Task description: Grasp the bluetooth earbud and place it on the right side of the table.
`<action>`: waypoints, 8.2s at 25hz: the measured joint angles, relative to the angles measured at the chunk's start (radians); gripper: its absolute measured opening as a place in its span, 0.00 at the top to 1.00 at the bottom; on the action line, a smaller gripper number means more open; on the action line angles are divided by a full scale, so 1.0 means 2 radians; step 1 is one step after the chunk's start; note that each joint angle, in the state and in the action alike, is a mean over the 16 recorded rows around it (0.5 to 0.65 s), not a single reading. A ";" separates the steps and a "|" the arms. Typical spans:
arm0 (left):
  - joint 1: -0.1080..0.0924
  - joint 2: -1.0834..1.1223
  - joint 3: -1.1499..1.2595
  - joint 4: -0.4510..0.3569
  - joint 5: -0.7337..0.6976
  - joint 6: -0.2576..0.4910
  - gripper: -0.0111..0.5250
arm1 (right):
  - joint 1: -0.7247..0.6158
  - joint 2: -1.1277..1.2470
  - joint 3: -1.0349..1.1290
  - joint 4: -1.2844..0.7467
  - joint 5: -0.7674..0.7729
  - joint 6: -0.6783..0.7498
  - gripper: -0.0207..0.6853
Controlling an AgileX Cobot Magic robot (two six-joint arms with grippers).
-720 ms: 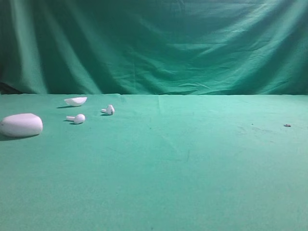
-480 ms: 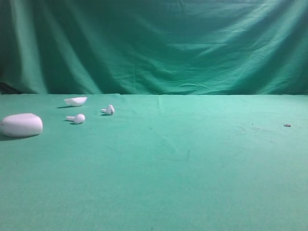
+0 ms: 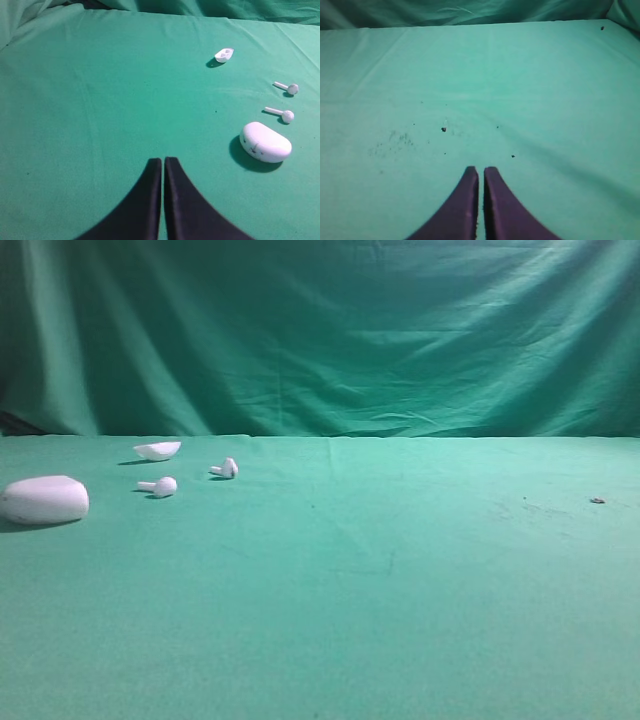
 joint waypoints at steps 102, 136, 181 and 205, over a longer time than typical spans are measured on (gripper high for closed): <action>0.000 0.000 0.000 0.000 0.000 0.000 0.98 | 0.214 1.085 -1.045 0.058 0.360 -0.078 0.86; 0.000 0.000 0.000 0.000 0.000 0.000 0.98 | 0.024 0.865 -0.467 0.032 0.064 -0.034 0.86; 0.000 0.000 0.000 0.000 0.000 0.000 0.98 | 0.024 0.517 -0.615 0.088 0.361 -0.034 0.96; 0.000 0.000 0.000 0.000 0.000 0.000 0.98 | 0.024 0.095 -0.410 0.088 0.304 -0.024 0.97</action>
